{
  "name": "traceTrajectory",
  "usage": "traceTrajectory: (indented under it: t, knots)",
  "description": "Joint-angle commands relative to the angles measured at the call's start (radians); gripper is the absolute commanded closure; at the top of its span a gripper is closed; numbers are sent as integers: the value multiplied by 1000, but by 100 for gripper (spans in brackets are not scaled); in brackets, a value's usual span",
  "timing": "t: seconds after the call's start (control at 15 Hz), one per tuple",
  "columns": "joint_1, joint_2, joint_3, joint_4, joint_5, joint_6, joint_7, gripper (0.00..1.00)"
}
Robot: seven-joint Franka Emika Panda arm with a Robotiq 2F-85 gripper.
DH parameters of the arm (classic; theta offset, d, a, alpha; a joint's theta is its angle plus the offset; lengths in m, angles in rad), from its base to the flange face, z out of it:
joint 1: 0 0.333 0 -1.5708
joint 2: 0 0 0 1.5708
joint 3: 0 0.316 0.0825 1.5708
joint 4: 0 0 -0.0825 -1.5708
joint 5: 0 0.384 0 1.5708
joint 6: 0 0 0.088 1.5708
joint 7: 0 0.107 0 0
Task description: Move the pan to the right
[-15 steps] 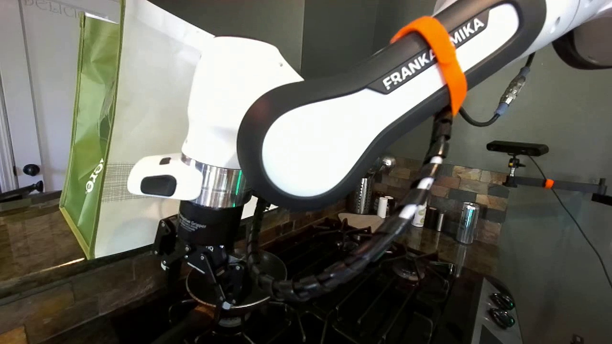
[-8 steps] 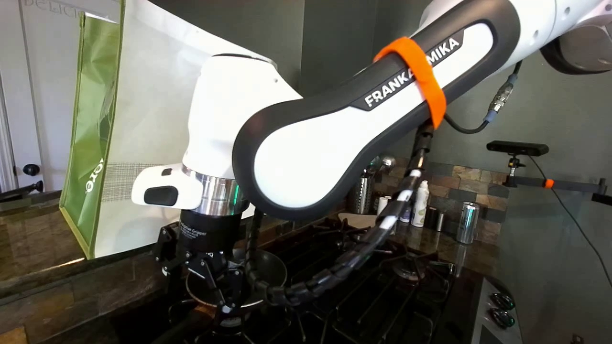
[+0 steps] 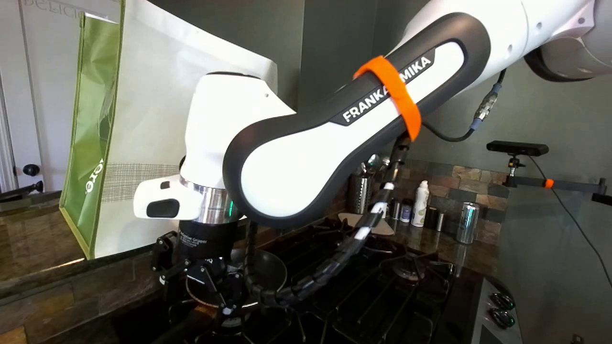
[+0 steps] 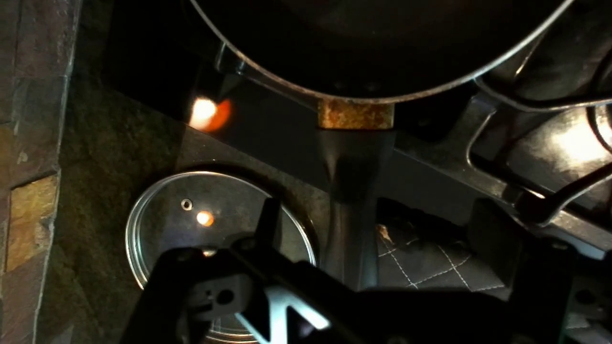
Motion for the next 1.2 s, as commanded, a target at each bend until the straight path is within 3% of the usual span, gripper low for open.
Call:
traceTrajectory:
  t: [0.0, 0.33, 0.67, 0.73, 0.8, 0.93, 1.07, 1.13]
  knots:
    - [-20, 72, 15, 79, 13, -28, -85, 0]
    - [-28, 148, 38, 158, 58, -60, -170, 0]
    - [-16, 187, 36, 226, 69, -171, -170, 0]
    - [-13, 194, 34, 240, 65, -193, -164, 6]
    - [-11, 201, 32, 252, 62, -210, -161, 27]
    - [-7, 216, 30, 276, 59, -237, -159, 32]
    - [-4, 231, 29, 296, 57, -254, -159, 43]
    - [-3, 238, 30, 306, 57, -263, -160, 13]
